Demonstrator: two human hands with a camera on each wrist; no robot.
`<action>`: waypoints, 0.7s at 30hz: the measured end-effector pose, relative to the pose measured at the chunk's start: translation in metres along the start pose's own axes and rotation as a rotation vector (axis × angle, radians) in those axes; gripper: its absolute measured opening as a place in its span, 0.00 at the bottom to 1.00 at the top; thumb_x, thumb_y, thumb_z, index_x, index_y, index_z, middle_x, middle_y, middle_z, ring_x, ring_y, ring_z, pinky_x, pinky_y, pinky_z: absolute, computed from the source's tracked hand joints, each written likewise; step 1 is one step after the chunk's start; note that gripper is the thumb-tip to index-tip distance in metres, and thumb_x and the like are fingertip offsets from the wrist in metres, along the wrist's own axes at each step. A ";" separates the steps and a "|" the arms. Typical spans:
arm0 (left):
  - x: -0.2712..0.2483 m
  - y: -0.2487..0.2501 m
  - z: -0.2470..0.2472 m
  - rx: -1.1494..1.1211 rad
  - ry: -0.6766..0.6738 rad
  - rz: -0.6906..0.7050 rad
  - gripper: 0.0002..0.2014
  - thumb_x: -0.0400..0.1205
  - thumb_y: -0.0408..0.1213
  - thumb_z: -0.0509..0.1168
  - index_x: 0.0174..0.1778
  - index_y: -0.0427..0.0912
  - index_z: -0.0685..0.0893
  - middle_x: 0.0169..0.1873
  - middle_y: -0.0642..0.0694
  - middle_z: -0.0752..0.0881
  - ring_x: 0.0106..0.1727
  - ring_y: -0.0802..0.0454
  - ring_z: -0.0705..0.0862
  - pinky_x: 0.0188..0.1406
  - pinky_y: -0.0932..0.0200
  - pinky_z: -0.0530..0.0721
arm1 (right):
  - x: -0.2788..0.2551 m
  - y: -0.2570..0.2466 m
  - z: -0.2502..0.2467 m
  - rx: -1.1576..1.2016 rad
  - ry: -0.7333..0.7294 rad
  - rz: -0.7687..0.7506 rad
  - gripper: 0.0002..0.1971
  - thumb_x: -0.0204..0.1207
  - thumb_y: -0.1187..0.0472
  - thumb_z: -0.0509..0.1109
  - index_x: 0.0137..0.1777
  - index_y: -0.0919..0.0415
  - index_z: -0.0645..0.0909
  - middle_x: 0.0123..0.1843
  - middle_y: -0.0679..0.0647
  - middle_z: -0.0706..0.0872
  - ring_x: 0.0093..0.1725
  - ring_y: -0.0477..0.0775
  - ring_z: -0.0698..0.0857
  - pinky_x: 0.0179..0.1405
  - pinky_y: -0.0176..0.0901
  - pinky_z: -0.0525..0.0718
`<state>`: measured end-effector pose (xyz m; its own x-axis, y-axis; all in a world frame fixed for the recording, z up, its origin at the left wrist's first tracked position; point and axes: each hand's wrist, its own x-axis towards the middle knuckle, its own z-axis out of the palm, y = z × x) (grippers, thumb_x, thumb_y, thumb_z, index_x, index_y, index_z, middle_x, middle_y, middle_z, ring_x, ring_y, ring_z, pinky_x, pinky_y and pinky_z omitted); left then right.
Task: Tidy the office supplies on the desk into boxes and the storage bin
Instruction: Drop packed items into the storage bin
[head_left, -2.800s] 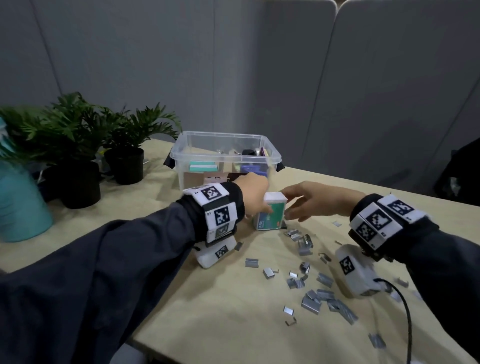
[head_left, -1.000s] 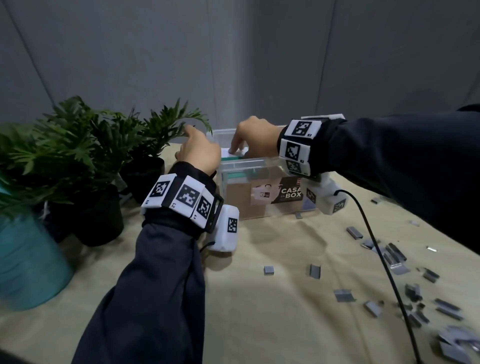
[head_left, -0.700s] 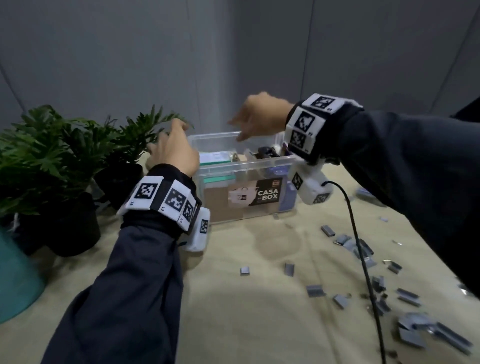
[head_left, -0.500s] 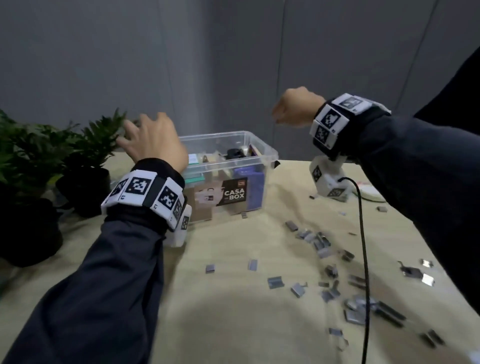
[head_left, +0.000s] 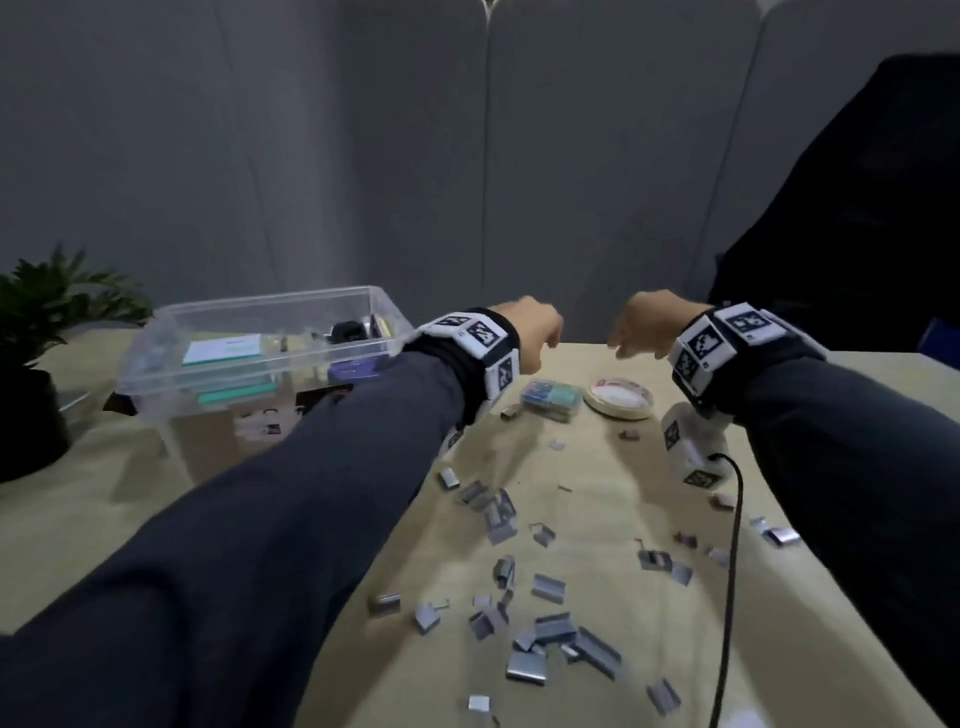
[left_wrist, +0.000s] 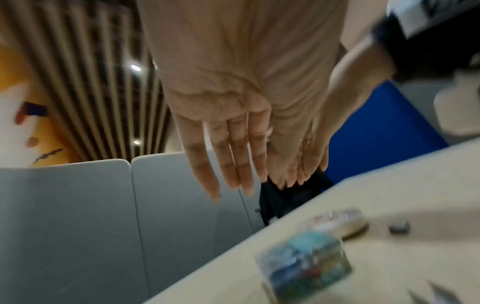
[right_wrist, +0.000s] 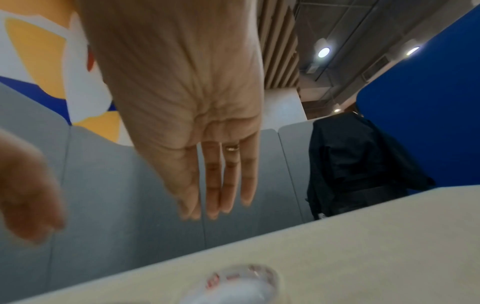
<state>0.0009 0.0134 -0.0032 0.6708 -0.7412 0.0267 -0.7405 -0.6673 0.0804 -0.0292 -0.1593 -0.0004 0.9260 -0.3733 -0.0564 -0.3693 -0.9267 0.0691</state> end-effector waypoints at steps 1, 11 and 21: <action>0.011 0.004 0.008 0.011 -0.069 -0.018 0.23 0.79 0.32 0.69 0.71 0.40 0.76 0.67 0.40 0.79 0.67 0.40 0.79 0.59 0.53 0.79 | -0.002 0.002 0.005 0.007 -0.061 -0.011 0.14 0.77 0.61 0.75 0.62 0.61 0.87 0.60 0.54 0.89 0.51 0.53 0.84 0.46 0.39 0.83; 0.049 0.024 0.052 0.139 -0.279 0.022 0.04 0.87 0.31 0.58 0.55 0.41 0.75 0.44 0.41 0.74 0.53 0.51 0.71 0.48 0.62 0.66 | 0.007 0.011 0.051 0.068 -0.153 -0.090 0.13 0.63 0.59 0.84 0.46 0.64 0.91 0.42 0.58 0.89 0.41 0.58 0.87 0.42 0.47 0.87; 0.028 0.010 0.006 -0.196 0.105 -0.012 0.30 0.83 0.47 0.65 0.71 0.28 0.65 0.62 0.35 0.81 0.58 0.40 0.82 0.43 0.58 0.75 | -0.006 0.024 0.008 0.410 0.093 -0.040 0.12 0.81 0.57 0.70 0.39 0.65 0.79 0.50 0.65 0.84 0.49 0.62 0.82 0.44 0.49 0.78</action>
<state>0.0119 -0.0146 -0.0077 0.6874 -0.7150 0.1275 -0.7173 -0.6409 0.2736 -0.0442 -0.1797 -0.0061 0.9365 -0.3484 0.0401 -0.3160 -0.8880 -0.3341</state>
